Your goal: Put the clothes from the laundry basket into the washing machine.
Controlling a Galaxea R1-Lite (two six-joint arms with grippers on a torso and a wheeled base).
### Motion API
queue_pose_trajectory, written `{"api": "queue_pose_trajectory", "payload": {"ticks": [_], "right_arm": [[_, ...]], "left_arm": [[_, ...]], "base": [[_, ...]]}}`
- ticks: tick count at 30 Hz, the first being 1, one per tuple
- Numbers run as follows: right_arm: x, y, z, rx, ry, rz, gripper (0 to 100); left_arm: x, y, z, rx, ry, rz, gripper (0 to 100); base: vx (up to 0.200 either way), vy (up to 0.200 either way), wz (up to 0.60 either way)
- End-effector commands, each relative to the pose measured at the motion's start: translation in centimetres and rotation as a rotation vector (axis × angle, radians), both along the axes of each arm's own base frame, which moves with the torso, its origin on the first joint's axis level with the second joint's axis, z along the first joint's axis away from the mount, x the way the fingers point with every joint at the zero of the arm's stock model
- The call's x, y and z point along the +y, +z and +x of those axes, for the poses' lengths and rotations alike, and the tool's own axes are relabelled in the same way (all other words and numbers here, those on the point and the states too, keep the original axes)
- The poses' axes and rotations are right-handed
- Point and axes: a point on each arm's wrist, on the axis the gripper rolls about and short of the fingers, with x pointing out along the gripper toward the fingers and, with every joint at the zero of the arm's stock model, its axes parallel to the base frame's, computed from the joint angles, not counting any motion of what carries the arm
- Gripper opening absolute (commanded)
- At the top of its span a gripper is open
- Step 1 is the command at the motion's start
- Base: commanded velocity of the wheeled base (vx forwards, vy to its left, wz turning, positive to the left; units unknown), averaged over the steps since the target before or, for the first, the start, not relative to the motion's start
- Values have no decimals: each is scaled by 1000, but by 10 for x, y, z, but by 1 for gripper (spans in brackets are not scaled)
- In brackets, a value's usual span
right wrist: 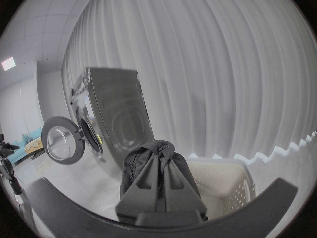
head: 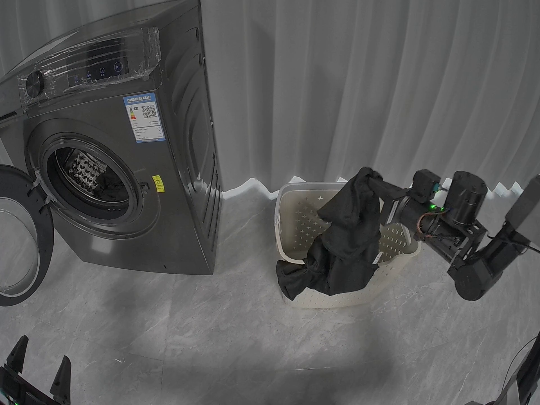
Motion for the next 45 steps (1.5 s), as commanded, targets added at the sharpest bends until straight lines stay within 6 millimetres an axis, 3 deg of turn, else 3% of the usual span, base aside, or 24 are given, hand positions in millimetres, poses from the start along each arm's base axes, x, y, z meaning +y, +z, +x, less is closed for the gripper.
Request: {"api": "queue_pose_trajectory", "payload": {"ticks": [1,9,13,22,31,36,45], "right_arm": [[-10,41,-35,-130,-5,42,0],[8,76,-72,-206,54,72,0],[7,84,-83,-203,50,78,0],[6,86,-84,-206,30,81,0],[2,87,-81,-224,-101,32,0],[1,85,-87,-162,-185,6,0],[3,85,-89,-158,-177,9,0]], "left_arm": [[0,-5,0,1,-2,1,100],[0,-5,0,1,0,-4,100],[0,-5,0,1,-2,-4,100],[0,-5,0,1,1,-6,100],[0,-5,0,1,0,-6,100],[0,-5,0,4,0,-9,100],[0,-5,0,0,0,-9,100]], "base": [[0,0,0],[0,0,0],[0,0,0],[-200,0,0],[0,0,0],[0,200,0],[0,200,0]]}}
